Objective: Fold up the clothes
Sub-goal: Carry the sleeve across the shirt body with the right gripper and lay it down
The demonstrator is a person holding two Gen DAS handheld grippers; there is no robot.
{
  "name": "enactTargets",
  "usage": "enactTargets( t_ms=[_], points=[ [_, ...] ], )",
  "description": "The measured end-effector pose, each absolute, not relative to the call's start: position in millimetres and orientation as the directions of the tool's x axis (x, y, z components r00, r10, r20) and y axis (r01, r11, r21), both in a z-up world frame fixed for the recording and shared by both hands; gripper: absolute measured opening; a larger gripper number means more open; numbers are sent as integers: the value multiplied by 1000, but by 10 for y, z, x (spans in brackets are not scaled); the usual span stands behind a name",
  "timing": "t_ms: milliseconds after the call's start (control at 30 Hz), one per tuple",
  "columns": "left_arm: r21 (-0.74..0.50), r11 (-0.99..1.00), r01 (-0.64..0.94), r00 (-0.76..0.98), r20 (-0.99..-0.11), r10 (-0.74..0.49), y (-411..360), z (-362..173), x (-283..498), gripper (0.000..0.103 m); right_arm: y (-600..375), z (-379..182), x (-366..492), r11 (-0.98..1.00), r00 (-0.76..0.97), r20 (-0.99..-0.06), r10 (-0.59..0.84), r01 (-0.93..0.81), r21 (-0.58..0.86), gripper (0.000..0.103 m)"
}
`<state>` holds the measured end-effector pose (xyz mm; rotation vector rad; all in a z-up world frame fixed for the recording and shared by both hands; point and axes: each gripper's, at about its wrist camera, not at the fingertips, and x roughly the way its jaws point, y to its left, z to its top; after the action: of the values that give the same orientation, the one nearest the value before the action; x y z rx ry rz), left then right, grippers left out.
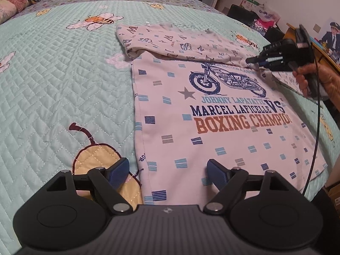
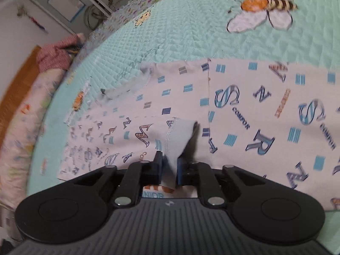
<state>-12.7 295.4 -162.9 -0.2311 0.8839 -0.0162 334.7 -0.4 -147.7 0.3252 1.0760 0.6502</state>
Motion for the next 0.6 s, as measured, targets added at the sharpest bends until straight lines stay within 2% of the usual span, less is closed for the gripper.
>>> enactTargets(
  t_ms=[133,233,367,600],
  points=[
    [-209,975,-79,629,-769,-114,2962,-1623,-116,83,-76,-1294,3391,764,356,-677,644,-338,550,9],
    [-204,976,-74,623,-774,-115,2955,-1614,-113,83,-41,-1376,3425,788,339,-714,613,-325,522,9],
    [-231,969,-84,611,-780,-133,2986,-1588,-148,82,-30,-1487,3388,770,330,-696,638,-303,562,9],
    [-398,905,-146,604,-761,-237,3181,-1558,-322,81,19,-1616,3359,776,326,-704,631,-268,571,18]
  ],
)
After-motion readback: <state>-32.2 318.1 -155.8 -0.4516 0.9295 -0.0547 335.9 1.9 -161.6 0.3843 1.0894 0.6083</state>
